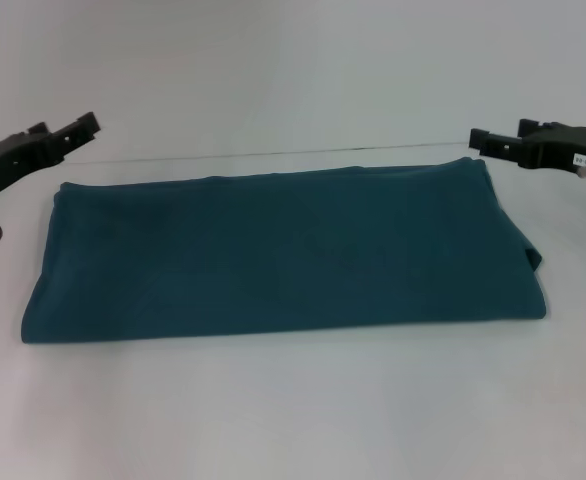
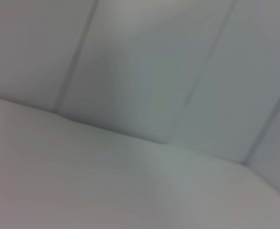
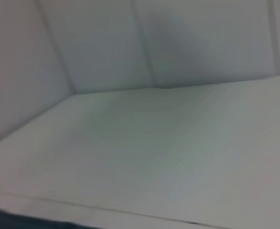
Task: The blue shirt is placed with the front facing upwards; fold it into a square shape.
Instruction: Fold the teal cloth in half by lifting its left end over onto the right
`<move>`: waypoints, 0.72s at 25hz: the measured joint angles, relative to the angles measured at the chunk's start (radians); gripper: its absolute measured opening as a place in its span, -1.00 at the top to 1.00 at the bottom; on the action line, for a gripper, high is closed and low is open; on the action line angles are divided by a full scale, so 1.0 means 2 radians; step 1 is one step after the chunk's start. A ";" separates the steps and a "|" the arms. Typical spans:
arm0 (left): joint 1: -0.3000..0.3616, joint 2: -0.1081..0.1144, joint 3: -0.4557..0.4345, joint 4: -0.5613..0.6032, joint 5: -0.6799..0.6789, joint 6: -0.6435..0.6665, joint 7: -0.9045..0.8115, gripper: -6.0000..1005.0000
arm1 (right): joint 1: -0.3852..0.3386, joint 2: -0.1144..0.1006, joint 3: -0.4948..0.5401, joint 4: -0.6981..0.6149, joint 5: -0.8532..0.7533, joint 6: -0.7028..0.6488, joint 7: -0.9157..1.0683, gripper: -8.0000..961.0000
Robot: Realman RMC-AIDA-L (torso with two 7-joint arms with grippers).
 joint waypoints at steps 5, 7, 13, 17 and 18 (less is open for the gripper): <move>0.021 0.023 0.018 -0.006 0.000 0.099 -0.084 -0.66 | -0.028 -0.006 0.001 -0.033 -0.001 -0.096 0.004 -0.94; 0.030 0.033 0.023 -0.007 0.000 0.138 -0.121 -0.66 | -0.037 -0.013 0.003 -0.036 0.000 -0.120 0.019 -0.94; 0.056 0.035 0.023 -0.023 -0.001 0.187 -0.147 -0.66 | -0.060 -0.028 0.000 -0.036 -0.008 -0.121 0.066 -0.94; 0.062 0.034 0.034 -0.025 0.024 0.187 -0.151 -0.65 | -0.062 -0.029 0.000 -0.036 -0.024 -0.118 0.068 -0.94; 0.063 0.034 0.036 -0.025 0.030 0.185 -0.156 -0.65 | -0.062 -0.028 0.000 -0.036 -0.028 -0.118 0.068 -0.94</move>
